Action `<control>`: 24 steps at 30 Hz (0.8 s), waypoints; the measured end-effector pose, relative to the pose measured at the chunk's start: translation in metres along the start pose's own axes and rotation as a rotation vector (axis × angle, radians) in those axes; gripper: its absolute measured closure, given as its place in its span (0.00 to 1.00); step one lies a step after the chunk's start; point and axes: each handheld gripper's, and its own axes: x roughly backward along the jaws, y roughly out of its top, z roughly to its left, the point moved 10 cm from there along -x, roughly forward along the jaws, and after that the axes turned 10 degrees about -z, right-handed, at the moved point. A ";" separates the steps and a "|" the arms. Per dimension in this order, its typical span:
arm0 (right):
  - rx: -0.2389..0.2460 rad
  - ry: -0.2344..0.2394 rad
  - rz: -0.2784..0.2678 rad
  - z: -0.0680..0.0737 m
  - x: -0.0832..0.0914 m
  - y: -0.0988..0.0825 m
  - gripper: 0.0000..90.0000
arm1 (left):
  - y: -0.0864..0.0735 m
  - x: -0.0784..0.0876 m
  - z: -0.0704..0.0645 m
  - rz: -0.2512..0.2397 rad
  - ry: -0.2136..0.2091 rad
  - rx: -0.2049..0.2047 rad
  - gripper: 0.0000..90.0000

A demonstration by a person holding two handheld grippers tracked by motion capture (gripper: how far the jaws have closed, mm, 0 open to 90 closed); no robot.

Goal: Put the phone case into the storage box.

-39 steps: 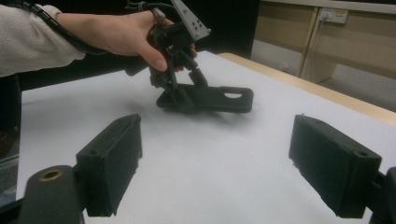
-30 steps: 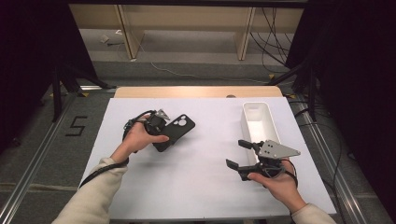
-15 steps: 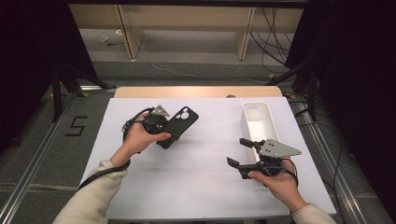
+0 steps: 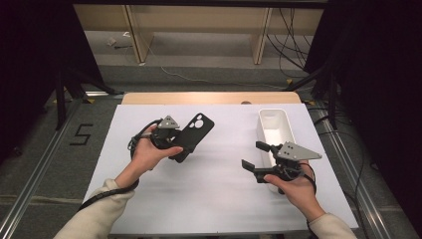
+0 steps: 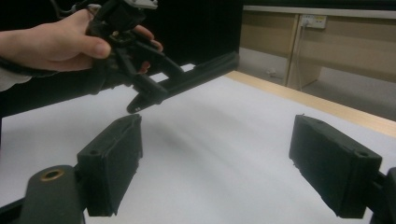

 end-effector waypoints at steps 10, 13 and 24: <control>-0.025 -0.011 -0.027 -0.006 -0.014 0.014 0.21 | 0.002 0.013 -0.014 -0.047 0.003 0.007 0.17; -0.030 -0.009 -0.027 -0.003 -0.017 0.017 0.21 | 0.000 0.015 -0.017 -0.054 0.003 0.008 0.17; -0.028 -0.032 -0.009 0.001 -0.040 0.024 0.20 | -0.002 0.026 -0.026 -0.078 0.010 0.014 0.17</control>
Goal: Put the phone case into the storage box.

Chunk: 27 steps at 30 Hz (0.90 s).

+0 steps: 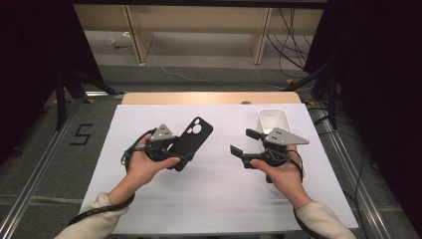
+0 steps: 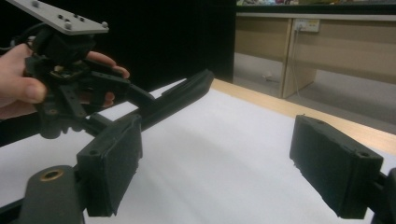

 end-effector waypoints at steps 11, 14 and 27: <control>-0.019 -0.025 0.031 -0.002 -0.026 -0.001 0.21 | -0.002 0.002 -0.021 -0.014 -0.018 -0.018 0.17; -0.026 -0.040 0.036 -0.005 -0.037 -0.001 0.21 | -0.002 0.001 -0.026 -0.014 -0.023 -0.020 0.17; -0.068 -0.028 0.061 -0.002 -0.057 -0.006 0.23 | -0.007 -0.004 -0.047 -0.003 -0.034 -0.058 0.17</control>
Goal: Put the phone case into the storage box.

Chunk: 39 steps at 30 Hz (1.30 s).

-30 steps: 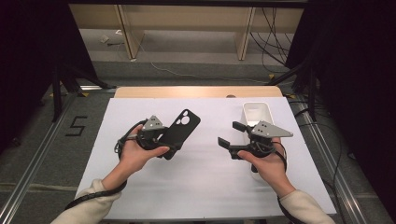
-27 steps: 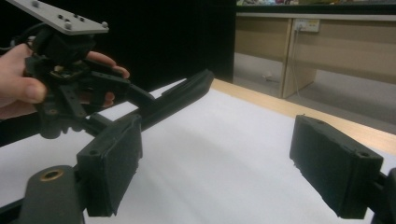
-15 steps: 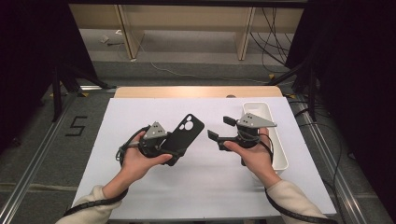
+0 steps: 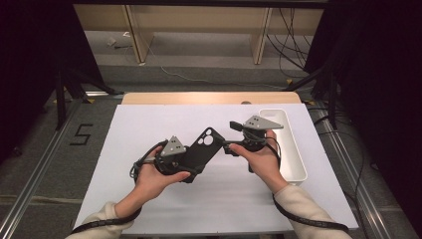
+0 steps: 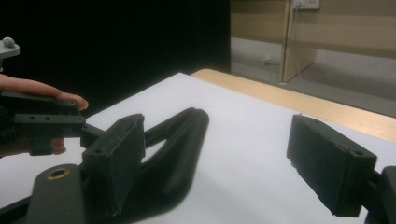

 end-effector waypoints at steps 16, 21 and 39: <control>-0.072 0.025 0.056 0.006 -0.014 -0.010 0.38 | -0.001 -0.006 -0.011 -0.010 0.009 -0.041 0.17; -0.104 0.031 0.066 0.007 -0.015 -0.012 0.43 | -0.002 -0.007 -0.013 -0.013 0.003 -0.041 0.17; -0.207 0.071 0.086 0.009 -0.017 -0.016 0.59 | -0.002 -0.009 -0.015 -0.015 0.010 -0.059 0.17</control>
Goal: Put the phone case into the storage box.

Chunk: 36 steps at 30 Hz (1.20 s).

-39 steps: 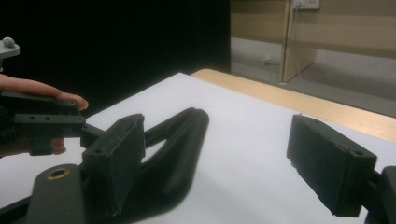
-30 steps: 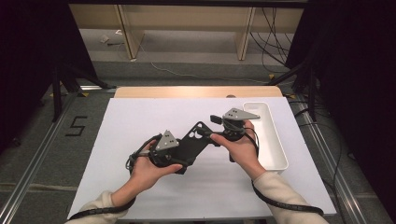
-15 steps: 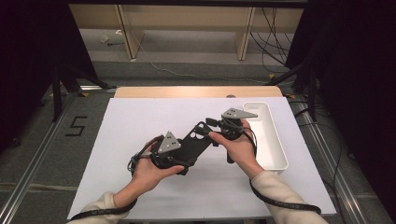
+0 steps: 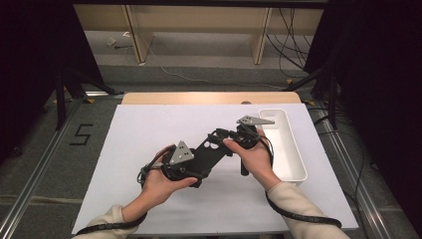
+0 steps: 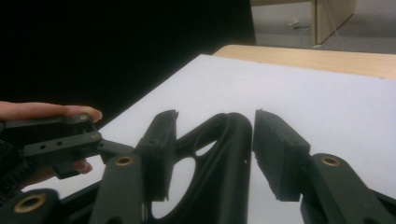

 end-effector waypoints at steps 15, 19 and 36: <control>-0.098 0.064 -0.035 0.012 0.005 0.010 0.83 | -0.003 -0.005 -0.001 -0.004 0.008 -0.060 0.15; -0.050 0.093 -0.049 0.023 0.009 0.020 0.87 | 0.000 -0.004 0.000 -0.025 -0.004 0.004 0.17; 0.053 0.131 -0.024 0.022 0.022 0.032 0.86 | 0.002 0.005 0.009 -0.060 -0.011 0.026 0.15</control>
